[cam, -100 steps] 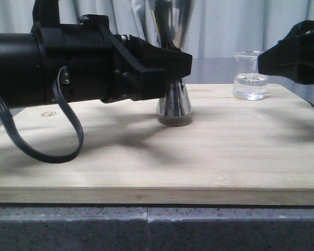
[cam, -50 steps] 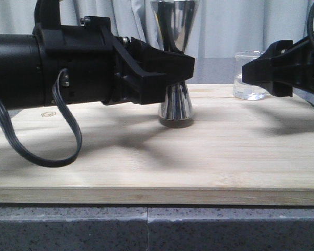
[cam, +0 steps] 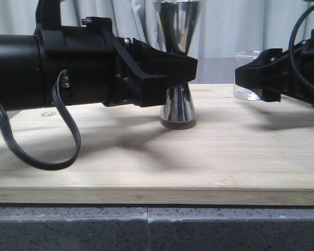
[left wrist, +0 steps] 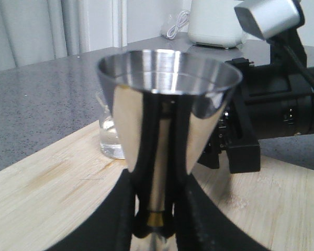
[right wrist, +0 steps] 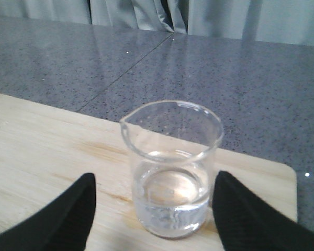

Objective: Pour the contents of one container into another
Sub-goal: 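Move the right gripper to the glass beaker and close on it, then lift the beaker with the right gripper toward the jigger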

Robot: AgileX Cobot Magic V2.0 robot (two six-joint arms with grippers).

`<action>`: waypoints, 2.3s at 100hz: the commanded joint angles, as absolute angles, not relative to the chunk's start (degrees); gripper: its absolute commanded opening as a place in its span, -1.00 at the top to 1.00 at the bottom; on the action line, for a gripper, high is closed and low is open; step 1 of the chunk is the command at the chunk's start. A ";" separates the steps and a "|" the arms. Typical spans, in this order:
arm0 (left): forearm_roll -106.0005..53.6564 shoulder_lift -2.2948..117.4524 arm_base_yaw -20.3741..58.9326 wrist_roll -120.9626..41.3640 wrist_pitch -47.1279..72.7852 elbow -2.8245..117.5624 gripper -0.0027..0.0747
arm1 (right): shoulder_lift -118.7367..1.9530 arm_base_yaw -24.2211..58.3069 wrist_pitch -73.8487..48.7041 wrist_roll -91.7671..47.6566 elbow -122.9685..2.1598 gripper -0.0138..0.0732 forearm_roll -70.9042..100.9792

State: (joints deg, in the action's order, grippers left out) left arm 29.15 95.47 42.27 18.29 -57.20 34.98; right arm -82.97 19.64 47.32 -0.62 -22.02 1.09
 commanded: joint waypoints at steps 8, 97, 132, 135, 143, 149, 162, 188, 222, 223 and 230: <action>28.86 93.70 42.22 19.15 -62.64 36.43 0.98 | -83.02 18.78 54.43 -1.05 -23.32 -0.32 0.60; 28.92 93.70 42.22 19.15 -62.64 36.57 0.98 | -89.16 18.57 61.29 -1.05 -27.16 -0.32 0.71; 28.92 93.70 42.22 19.15 -62.64 36.57 0.98 | -89.16 18.57 58.60 -1.05 -27.50 -0.32 0.71; 28.92 93.70 42.22 19.15 -62.64 36.57 0.98 | -89.16 18.57 58.60 -1.05 -27.50 -0.32 0.71; 28.92 93.70 42.22 19.15 -62.64 36.57 0.98 | -89.16 18.57 58.60 -1.05 -27.50 -0.32 0.71; 28.92 93.70 42.22 19.15 -62.64 36.57 0.98 | -89.16 18.57 58.60 -1.05 -27.50 -0.32 0.71; 28.98 93.70 42.22 19.15 -62.64 36.57 0.98 | -90.07 18.30 58.71 -1.05 -27.50 -0.32 0.71; 29.06 93.70 42.22 19.15 -62.64 36.57 0.98 | -93.49 17.91 63.42 -1.05 -27.50 -0.32 0.82; 29.06 93.70 42.22 19.15 -62.64 36.57 0.98 | -93.62 17.91 63.53 -1.05 -27.50 -0.32 0.82; 29.06 93.70 42.22 19.15 -62.64 36.57 0.98 | -93.62 17.91 63.53 -1.05 -27.50 -0.32 0.82; 29.06 93.70 42.22 19.15 -62.64 36.57 0.98 | -93.62 17.91 63.82 -1.05 -27.50 -0.32 0.82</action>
State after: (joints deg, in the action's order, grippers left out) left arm 30.38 95.47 42.27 18.68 -57.20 35.08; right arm -95.21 18.24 58.38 -0.62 -26.10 1.00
